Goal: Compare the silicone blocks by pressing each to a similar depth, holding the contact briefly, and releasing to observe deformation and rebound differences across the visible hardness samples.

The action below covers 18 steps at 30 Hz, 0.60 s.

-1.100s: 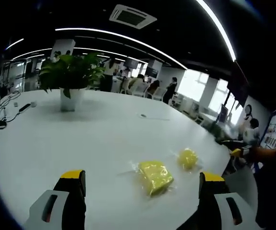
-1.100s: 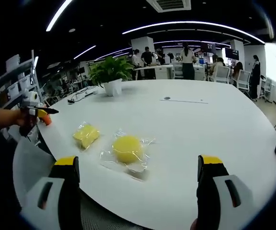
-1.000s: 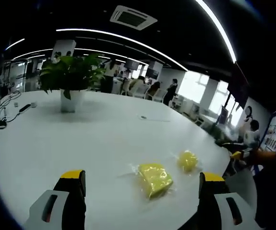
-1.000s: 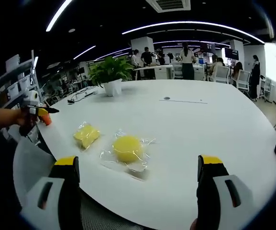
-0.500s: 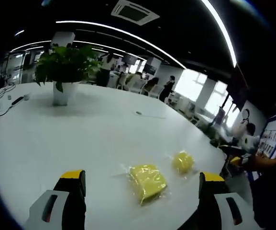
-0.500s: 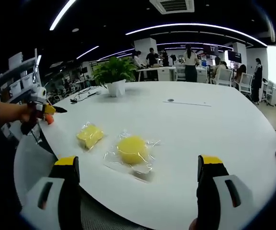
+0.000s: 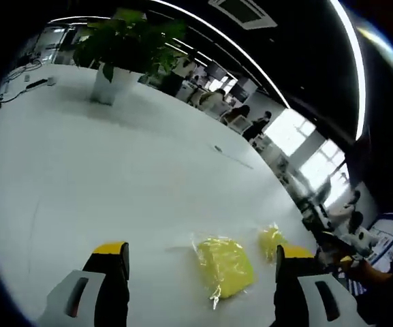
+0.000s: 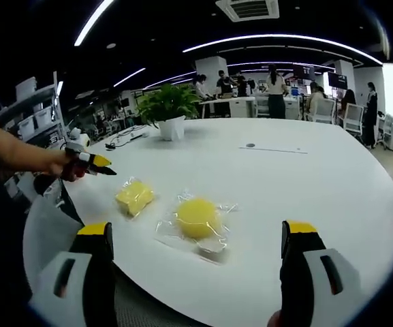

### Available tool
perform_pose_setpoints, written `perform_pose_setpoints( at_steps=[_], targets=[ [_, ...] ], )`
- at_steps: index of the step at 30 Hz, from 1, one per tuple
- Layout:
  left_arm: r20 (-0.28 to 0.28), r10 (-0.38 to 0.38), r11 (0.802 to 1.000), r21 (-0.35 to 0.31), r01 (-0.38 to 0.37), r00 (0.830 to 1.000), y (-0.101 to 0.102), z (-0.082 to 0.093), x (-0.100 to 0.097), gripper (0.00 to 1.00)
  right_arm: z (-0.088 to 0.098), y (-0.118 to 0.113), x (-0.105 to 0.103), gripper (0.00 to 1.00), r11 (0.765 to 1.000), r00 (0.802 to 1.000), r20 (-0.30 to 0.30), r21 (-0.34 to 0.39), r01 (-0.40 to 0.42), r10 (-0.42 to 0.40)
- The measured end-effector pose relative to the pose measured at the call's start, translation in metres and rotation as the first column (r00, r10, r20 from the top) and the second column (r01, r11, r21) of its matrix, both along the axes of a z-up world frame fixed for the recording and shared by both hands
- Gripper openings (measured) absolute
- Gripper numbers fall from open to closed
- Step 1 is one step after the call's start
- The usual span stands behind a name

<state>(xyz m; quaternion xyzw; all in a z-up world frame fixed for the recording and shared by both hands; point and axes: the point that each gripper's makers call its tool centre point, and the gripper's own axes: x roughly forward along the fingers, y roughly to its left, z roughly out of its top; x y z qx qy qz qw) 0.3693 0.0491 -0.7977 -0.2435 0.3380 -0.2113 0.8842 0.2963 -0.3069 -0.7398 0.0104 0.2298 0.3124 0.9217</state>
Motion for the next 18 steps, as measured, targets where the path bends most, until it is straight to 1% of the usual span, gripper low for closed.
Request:
perform_pose_setpoints(
  at_steps=[3,4,5,7,8,9,11,12,14,15,17,18],
  targets=[
    [-0.018,-0.033,0.999,0.021,0.034,0.999,-0.006,-0.008,0.005,0.85,-0.001,-0.001,-0.001,0.96,1.000,1.000,-0.004,-0.005,-0.001,0.001],
    [-0.024,-0.040,0.999,0.028,0.040,0.999,-0.007,-0.011,0.007,0.82,-0.001,-0.001,-0.001,0.96,1.000,1.000,-0.005,-0.006,0.000,0.000],
    [-0.035,-0.062,0.998,0.028,0.063,0.997,-0.011,-0.014,0.007,0.80,-0.001,-0.002,0.000,0.96,1.000,1.000,-0.006,-0.006,0.001,-0.001],
    [-0.054,-0.072,0.997,0.016,0.073,0.996,-0.014,-0.020,0.010,0.73,-0.001,-0.005,0.000,0.96,1.000,1.000,-0.009,-0.009,0.005,-0.005],
    [-0.087,-0.073,0.997,-0.015,0.072,0.994,-0.018,-0.022,0.009,0.69,-0.001,-0.006,0.001,0.96,1.000,1.000,-0.010,-0.011,0.006,-0.006],
    [-0.115,-0.077,0.995,-0.068,0.069,0.990,-0.024,-0.022,0.009,0.62,-0.001,-0.007,0.001,0.96,1.000,1.000,-0.010,-0.014,0.008,-0.008],
    [-0.127,-0.081,0.991,-0.116,0.066,0.989,-0.030,-0.023,0.012,0.54,-0.001,-0.009,0.001,0.96,1.000,1.000,-0.011,-0.014,0.014,-0.014],
    [-0.139,-0.079,0.991,-0.118,0.062,0.987,-0.029,-0.028,0.014,0.49,-0.001,-0.010,0.001,0.96,1.000,1.000,-0.011,-0.014,0.017,-0.017],
    [-0.152,-0.097,0.989,-0.123,0.079,0.984,-0.032,-0.032,0.015,0.38,-0.001,-0.011,0.000,0.96,1.000,1.000,-0.013,-0.015,0.021,-0.021],
    [-0.159,-0.107,0.989,-0.123,0.088,0.981,-0.033,-0.034,0.014,0.31,-0.002,-0.012,-0.001,0.96,1.000,1.000,-0.017,-0.016,0.023,-0.023],
    [-0.170,-0.114,0.987,-0.128,0.093,0.979,-0.034,-0.039,0.014,0.24,-0.004,-0.013,-0.002,0.96,1.000,0.999,-0.024,-0.020,0.022,-0.022],
    [-0.183,-0.110,0.986,-0.145,0.084,0.977,-0.034,-0.041,0.013,0.20,-0.004,-0.013,-0.002,0.96,1.000,0.999,-0.026,-0.022,0.021,-0.021]
  ],
)
